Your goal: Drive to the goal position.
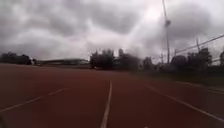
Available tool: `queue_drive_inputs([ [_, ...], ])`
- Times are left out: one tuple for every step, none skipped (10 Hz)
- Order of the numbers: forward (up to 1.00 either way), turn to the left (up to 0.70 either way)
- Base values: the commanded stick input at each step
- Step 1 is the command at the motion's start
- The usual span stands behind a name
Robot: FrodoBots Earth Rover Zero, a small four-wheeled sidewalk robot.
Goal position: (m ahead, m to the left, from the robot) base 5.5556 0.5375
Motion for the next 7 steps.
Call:
queue_drive_inputs([
  [0.70,0.00],
  [0.70,0.00],
  [0.70,0.00],
  [0.70,0.00],
  [0.70,0.00],
  [0.70,0.00],
  [0.70,-0.05],
])
